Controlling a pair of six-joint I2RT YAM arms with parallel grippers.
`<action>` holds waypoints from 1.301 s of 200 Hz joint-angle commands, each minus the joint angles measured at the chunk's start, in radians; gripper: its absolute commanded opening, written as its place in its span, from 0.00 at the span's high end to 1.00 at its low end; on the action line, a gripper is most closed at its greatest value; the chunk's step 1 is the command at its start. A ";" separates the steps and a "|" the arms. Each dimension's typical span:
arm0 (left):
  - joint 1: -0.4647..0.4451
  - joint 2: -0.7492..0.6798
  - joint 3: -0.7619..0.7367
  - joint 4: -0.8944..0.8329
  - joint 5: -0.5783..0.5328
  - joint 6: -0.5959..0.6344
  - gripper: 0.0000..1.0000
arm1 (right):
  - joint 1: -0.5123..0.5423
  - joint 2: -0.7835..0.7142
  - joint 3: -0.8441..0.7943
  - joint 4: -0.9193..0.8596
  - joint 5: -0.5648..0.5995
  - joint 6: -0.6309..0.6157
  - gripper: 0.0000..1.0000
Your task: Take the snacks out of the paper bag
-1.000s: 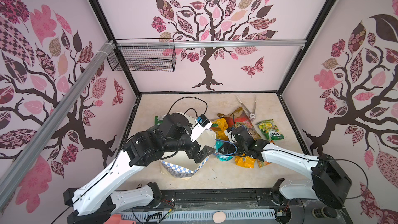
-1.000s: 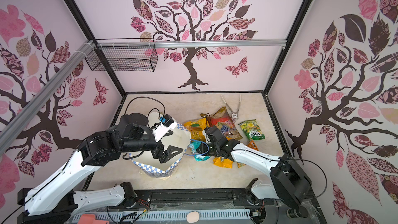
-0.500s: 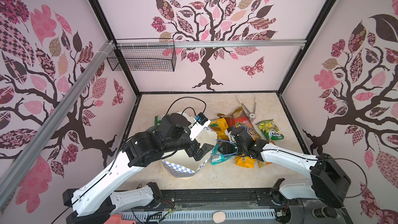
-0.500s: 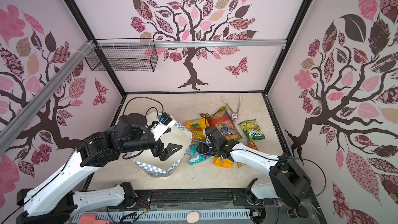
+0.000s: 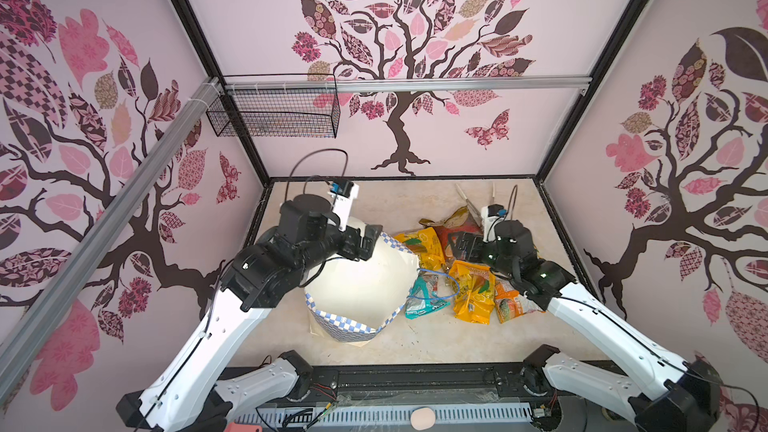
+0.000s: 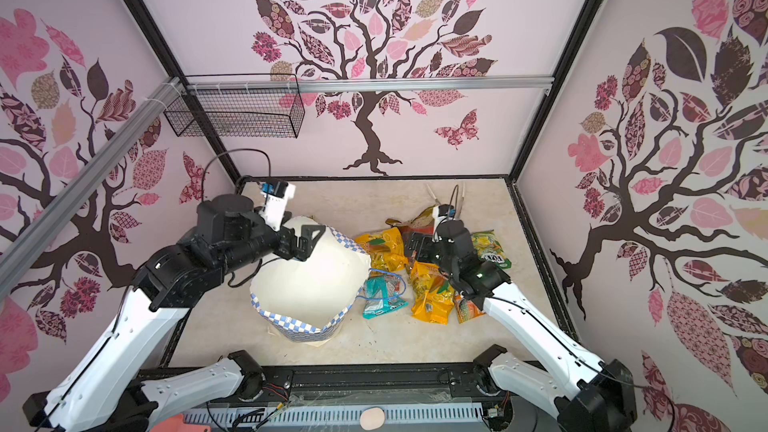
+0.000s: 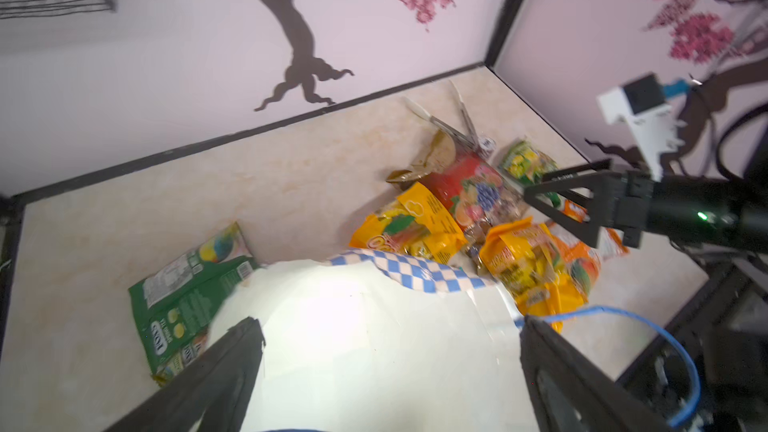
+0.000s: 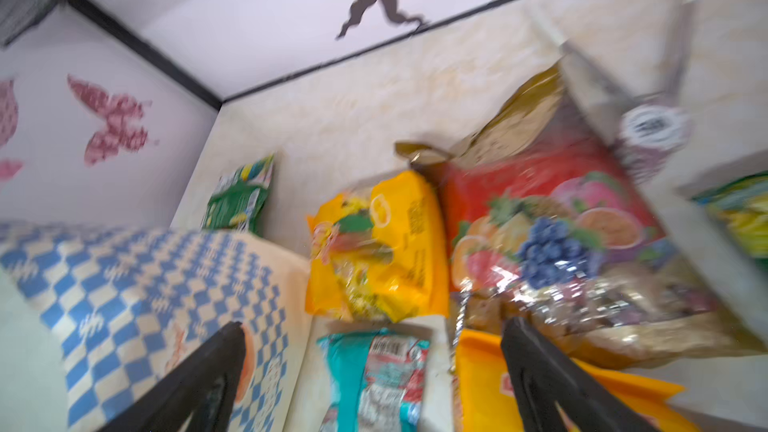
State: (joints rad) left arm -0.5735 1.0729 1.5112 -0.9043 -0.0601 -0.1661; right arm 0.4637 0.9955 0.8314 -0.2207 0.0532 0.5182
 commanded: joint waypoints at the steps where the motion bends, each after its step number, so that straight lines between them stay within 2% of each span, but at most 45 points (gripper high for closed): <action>1: 0.156 0.050 0.058 0.077 0.107 -0.070 0.01 | -0.110 -0.026 -0.008 0.003 0.057 -0.078 0.00; 21: 0.363 0.115 0.050 0.115 0.170 -0.127 0.01 | -0.216 -0.019 -0.040 0.050 0.094 -0.111 0.00; 40: 0.540 0.139 -0.012 0.188 0.161 -0.177 0.01 | -0.314 -0.001 -0.068 0.095 0.115 -0.098 0.00; 50: 0.602 0.136 -0.063 0.227 0.081 -0.178 0.02 | -0.364 0.015 -0.084 0.124 0.123 -0.071 0.00; 65: 0.645 0.127 -0.141 0.282 -0.083 -0.147 0.02 | -0.404 0.048 -0.116 0.187 0.153 -0.055 0.00; 83: 0.656 0.106 -0.273 0.377 -0.274 -0.103 0.01 | -0.406 0.093 -0.180 0.307 0.229 -0.100 0.00; 94: 0.670 0.093 -0.355 0.429 -0.340 -0.109 0.02 | -0.406 0.122 -0.234 0.398 0.286 -0.134 0.00; 111: 0.686 0.056 -0.519 0.542 -0.377 -0.105 0.02 | -0.406 0.165 -0.325 0.569 0.390 -0.172 0.00; 130: 0.686 0.001 -0.711 0.700 -0.389 -0.036 0.02 | -0.406 0.219 -0.428 0.769 0.414 -0.236 0.00; 141: 0.686 -0.032 -0.788 0.760 -0.396 -0.010 0.02 | -0.405 0.258 -0.453 0.816 0.417 -0.256 0.00; 160: 0.687 -0.092 -0.841 0.789 -0.351 -0.033 0.02 | -0.405 0.340 -0.463 0.857 0.409 -0.267 0.00; 175: 0.686 -0.128 -0.913 0.828 -0.319 -0.114 0.02 | -0.404 0.388 -0.456 0.921 0.382 -0.290 0.00; 184: 0.684 -0.148 -0.987 0.896 -0.312 -0.163 0.02 | -0.405 0.396 -0.445 0.958 0.365 -0.282 0.00; 193: 0.684 -0.164 -1.066 0.965 -0.314 -0.195 0.03 | -0.397 0.423 -0.451 1.025 0.352 -0.340 0.00; 207: 0.683 -0.183 -1.153 1.077 -0.307 -0.210 0.07 | -0.392 0.457 -0.425 1.036 0.365 -0.376 0.01; 213: 0.682 -0.177 -1.183 1.148 -0.294 -0.203 0.07 | -0.392 0.466 -0.447 1.105 0.366 -0.383 0.00; 228: 0.683 -0.126 -1.242 1.335 -0.242 -0.142 0.06 | -0.392 0.519 -0.539 1.353 0.361 -0.410 0.00; 249: 0.682 0.020 -1.273 1.543 -0.147 -0.061 0.06 | -0.392 0.508 -0.521 1.274 0.264 -0.433 0.00; 260: 0.685 0.128 -1.286 1.668 -0.104 -0.035 0.05 | -0.393 0.558 -0.548 1.350 0.235 -0.446 0.00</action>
State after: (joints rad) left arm 0.1116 1.0554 0.2626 0.3813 -0.2893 -0.2836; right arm 0.0650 1.4921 0.3000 0.9680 0.3706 0.1299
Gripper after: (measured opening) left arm 0.945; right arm 0.997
